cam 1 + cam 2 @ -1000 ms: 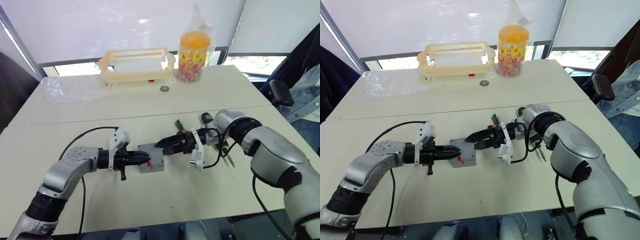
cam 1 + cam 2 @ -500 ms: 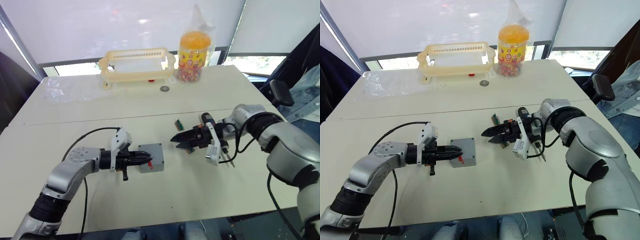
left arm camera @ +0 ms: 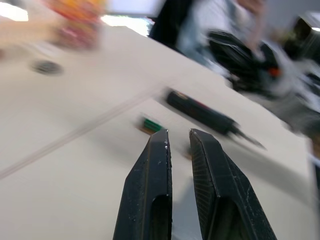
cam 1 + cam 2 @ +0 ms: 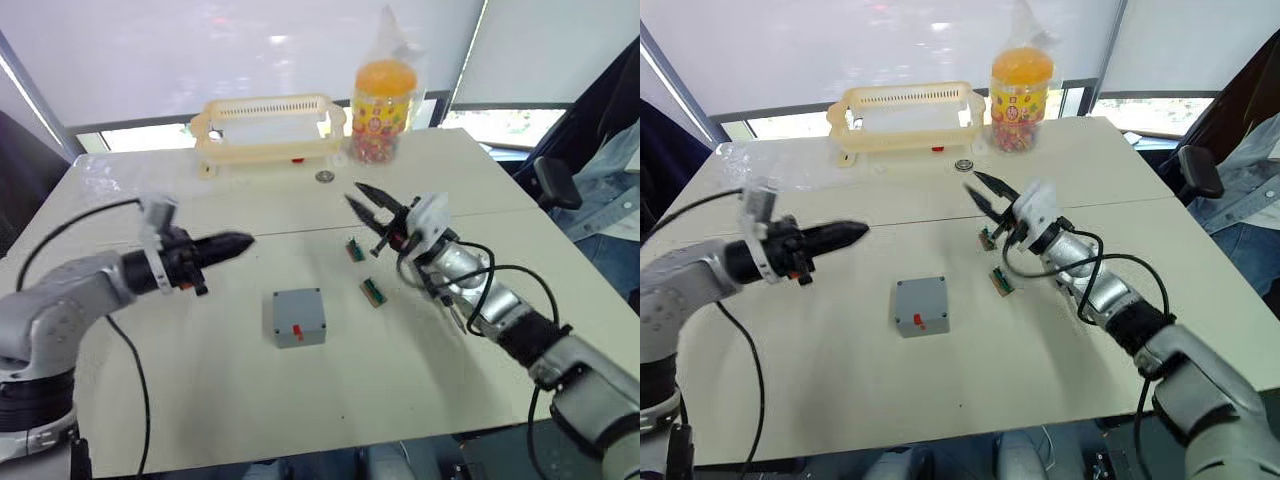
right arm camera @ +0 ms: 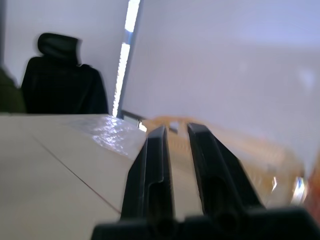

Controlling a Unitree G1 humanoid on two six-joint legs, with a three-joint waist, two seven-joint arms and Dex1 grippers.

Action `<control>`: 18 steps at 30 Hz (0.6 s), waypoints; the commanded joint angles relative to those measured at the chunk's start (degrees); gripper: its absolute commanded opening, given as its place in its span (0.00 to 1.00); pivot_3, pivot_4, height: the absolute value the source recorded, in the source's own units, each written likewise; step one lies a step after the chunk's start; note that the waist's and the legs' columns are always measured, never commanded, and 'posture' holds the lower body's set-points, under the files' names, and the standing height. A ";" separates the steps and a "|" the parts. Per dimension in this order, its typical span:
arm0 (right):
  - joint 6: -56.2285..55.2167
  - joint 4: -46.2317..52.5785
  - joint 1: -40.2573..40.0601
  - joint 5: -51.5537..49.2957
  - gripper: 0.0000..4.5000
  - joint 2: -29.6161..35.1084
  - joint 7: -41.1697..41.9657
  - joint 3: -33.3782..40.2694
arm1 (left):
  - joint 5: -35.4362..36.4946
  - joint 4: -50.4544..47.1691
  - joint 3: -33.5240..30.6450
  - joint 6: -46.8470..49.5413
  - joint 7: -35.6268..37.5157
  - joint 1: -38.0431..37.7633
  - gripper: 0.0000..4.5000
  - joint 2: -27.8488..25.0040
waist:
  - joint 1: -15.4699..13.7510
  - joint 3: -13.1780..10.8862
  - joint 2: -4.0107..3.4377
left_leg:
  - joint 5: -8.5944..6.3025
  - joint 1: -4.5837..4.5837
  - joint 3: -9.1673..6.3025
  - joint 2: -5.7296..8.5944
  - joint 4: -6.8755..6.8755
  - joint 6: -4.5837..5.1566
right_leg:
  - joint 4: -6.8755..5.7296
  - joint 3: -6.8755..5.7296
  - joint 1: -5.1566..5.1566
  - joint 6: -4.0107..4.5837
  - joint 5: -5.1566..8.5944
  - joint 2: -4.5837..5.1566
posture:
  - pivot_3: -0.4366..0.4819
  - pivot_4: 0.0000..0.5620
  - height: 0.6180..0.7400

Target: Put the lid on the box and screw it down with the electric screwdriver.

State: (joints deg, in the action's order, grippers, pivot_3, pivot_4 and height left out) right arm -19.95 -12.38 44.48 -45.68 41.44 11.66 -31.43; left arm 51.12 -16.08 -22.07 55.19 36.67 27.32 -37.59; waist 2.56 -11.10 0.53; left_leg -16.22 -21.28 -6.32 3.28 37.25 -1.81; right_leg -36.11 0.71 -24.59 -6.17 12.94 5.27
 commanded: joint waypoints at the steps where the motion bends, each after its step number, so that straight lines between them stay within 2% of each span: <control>1: 9.34 5.74 -0.27 -3.08 0.01 -4.90 -5.77 11.87 | -4.37 0.16 -1.65 -5.14 -10.34 2.24 0.13 4.08 | -0.61 0.04 0.06 | 0.02 0.00 -0.01 0.00 0.00 -0.03 | 0.00 -0.02 0.00 0.02 -0.02 -0.02 | 0.48 0.27 1.00; 5: 12.35 7.16 -1.69 5.40 0.01 -10.53 -9.10 18.67 | -10.46 0.97 0.48 -11.68 -17.90 2.88 0.13 10.05 | -1.79 0.06 0.10 | 0.09 -0.03 0.05 -0.01 -0.01 -0.17 | 0.03 0.00 -0.05 0.09 -0.07 -0.16 | 0.48 0.27 1.00; 9: 11.46 3.81 -0.63 14.35 0.01 -15.29 -12.25 23.46 | -16.36 3.28 2.44 -18.60 -22.27 2.78 0.13 14.86 | -1.99 0.07 0.11 | 0.13 -0.18 0.24 0.04 0.00 -0.24 | 0.06 0.13 -0.23 0.00 -0.20 -0.12 | 0.48 0.27 1.00; 13: 11.95 -12.55 9.17 17.16 0.01 -21.74 -20.73 32.54 | -21.99 10.42 3.99 -27.42 -25.19 4.85 0.13 19.59 | -1.79 0.07 0.12 | 0.17 -0.15 0.46 0.07 0.03 -0.29 | 0.13 0.30 -0.23 -0.07 -0.41 -0.13 | 0.48 0.27 1.00; 16: 13.00 -25.61 16.24 23.99 0.01 -21.33 -26.12 34.38 | -26.35 17.06 4.96 -33.65 -27.35 7.65 0.13 21.58 | -1.78 0.07 0.12 | 0.18 -0.15 0.65 0.04 0.00 -0.30 | 0.13 0.29 -0.26 -0.04 -0.43 -0.19 | 0.48 0.27 1.00; 18: 8.56 -33.65 21.05 33.13 0.01 -19.01 -27.11 31.21 | -30.55 24.07 5.54 -39.66 -29.76 10.72 0.13 22.23 | -1.83 0.07 0.12 | 0.18 -0.16 0.75 0.03 -0.04 -0.30 | 0.12 0.31 -0.31 -0.04 -0.43 -0.19 | 0.48 0.27 1.00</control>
State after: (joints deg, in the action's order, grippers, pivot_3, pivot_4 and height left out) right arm -7.80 -42.12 62.37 -19.42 20.76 -14.18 1.10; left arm 23.92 5.12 -16.58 21.23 8.64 35.66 -15.17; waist 0.72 -11.03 0.65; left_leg -16.04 -21.48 -5.56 3.31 37.21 -2.11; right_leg -35.98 1.01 -24.94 -6.20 12.50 5.07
